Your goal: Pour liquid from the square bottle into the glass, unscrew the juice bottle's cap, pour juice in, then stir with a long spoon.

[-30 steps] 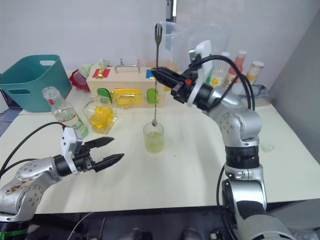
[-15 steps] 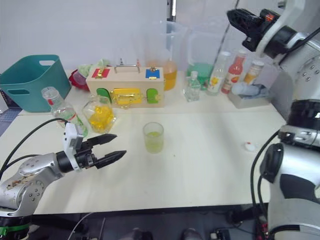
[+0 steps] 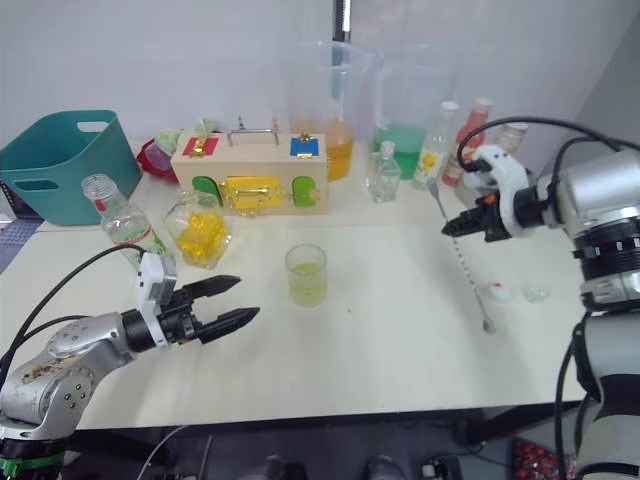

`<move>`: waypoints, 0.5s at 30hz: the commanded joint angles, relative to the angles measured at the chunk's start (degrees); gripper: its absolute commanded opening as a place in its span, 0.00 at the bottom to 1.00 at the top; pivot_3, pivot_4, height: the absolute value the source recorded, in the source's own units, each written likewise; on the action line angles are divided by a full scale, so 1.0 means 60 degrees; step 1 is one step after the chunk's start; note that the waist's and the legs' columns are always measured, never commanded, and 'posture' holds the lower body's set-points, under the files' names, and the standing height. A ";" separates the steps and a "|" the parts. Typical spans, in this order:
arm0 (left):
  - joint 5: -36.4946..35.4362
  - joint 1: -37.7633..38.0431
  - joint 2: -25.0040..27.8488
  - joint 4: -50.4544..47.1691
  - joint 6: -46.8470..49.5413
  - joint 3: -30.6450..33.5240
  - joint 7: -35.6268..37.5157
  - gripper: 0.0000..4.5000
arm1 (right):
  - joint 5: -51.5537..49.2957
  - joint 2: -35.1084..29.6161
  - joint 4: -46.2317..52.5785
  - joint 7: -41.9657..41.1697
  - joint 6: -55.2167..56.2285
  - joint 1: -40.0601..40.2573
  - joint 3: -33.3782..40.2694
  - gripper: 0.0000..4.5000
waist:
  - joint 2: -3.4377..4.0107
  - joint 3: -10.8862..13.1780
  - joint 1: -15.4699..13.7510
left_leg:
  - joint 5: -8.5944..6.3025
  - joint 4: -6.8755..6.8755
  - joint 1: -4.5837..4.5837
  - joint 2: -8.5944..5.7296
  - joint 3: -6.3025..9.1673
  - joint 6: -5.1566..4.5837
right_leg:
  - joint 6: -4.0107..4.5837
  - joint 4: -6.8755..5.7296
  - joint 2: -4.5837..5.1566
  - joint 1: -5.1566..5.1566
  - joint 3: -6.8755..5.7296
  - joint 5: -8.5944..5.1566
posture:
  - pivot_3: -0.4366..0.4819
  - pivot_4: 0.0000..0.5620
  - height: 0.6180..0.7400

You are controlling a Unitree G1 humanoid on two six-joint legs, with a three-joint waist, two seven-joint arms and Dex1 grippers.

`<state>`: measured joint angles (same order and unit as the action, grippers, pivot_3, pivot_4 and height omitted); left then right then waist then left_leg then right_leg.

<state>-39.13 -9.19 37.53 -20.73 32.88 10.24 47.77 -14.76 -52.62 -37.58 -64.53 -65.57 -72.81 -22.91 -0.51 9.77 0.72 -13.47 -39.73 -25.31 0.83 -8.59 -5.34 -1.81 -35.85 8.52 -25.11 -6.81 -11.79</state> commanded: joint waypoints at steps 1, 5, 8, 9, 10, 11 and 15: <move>0.0004 0.0089 -0.0030 -0.0314 -0.0060 0.0072 -0.0140 0.99 | 0.0455 0.0065 -0.0487 -0.0290 -0.0056 -0.0022 -0.0158 0.00 | 0.0000 0.0000 -0.0022 | 0.0000 0.0000 -0.0001 -0.0001 0.0000 0.0000 | 0.0000 -0.0001 0.0001 0.0000 0.0000 0.0000 | 0.48 0.27 0.94; -0.0014 0.0279 -0.0057 -0.0510 -0.0061 0.0113 -0.0340 0.99 | 0.0948 0.0658 -0.1782 0.0068 0.0030 0.0200 -0.0114 0.00 | -0.0002 -0.0002 -0.0026 | -0.0006 -0.0005 -0.0010 -0.0002 0.0001 0.0010 | -0.0001 -0.0001 0.0002 0.0000 -0.0006 0.0000 | 0.48 0.27 0.94; -0.0167 0.0329 -0.0109 -0.0603 -0.0028 0.0226 -0.0442 0.99 | 0.1258 0.0957 -0.2426 0.0186 0.0210 0.0302 -0.0066 0.00 | -0.0003 -0.0002 -0.0019 | -0.0011 -0.0005 -0.0009 -0.0002 0.0002 0.0022 | 0.0000 0.0001 -0.0001 0.0006 -0.0012 0.0000 | 0.48 0.27 0.94; -0.0208 0.0343 -0.0106 -0.0635 -0.0009 0.0234 -0.0445 0.99 | 0.1355 0.1026 -0.2574 0.0219 0.0313 0.0299 -0.0029 0.00 | -0.0002 -0.0001 -0.0015 | -0.0009 -0.0004 -0.0009 -0.0002 0.0001 0.0021 | 0.0000 0.0000 -0.0001 0.0004 -0.0011 0.0000 | 0.48 0.27 0.94; -0.0237 0.0371 -0.0073 -0.0689 0.0017 0.0250 -0.0447 0.99 | 0.1394 0.1205 -0.2814 0.0460 0.0411 0.0267 0.0166 0.00 | -0.0001 -0.0001 -0.0010 | -0.0007 -0.0004 -0.0010 -0.0002 0.0001 0.0017 | 0.0000 -0.0001 -0.0002 0.0002 -0.0011 0.0000 | 0.48 0.27 0.94; -0.0261 0.0391 -0.0045 -0.0726 0.0031 0.0260 -0.0453 0.99 | 0.1429 0.1339 -0.3001 0.0628 0.0481 0.0234 0.0314 0.00 | -0.0001 -0.0001 -0.0003 | -0.0002 -0.0005 -0.0010 -0.0002 0.0001 0.0009 | -0.0001 -0.0004 -0.0002 0.0002 -0.0011 0.0000 | 0.48 0.27 0.94; 0.0023 0.0469 0.0197 -0.0701 0.0209 0.0134 -0.0628 0.99 | 0.1665 0.1868 -0.3450 0.1143 0.1115 0.0278 0.0744 0.00 | -0.0001 -0.0002 0.0026 | 0.0004 -0.0004 -0.0007 -0.0001 0.0001 0.0007 | -0.0001 -0.0003 -0.0010 0.0004 -0.0010 0.0000 | 0.48 0.27 0.94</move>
<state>-39.35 -6.44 38.18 -23.17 34.00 10.29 44.32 -5.50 -40.95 -58.14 -58.44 -60.59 -69.89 -20.26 -0.51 9.76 0.88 -13.43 -39.75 -25.35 0.82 -8.59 -5.28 -1.81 -35.87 8.45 -25.09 -6.87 -11.79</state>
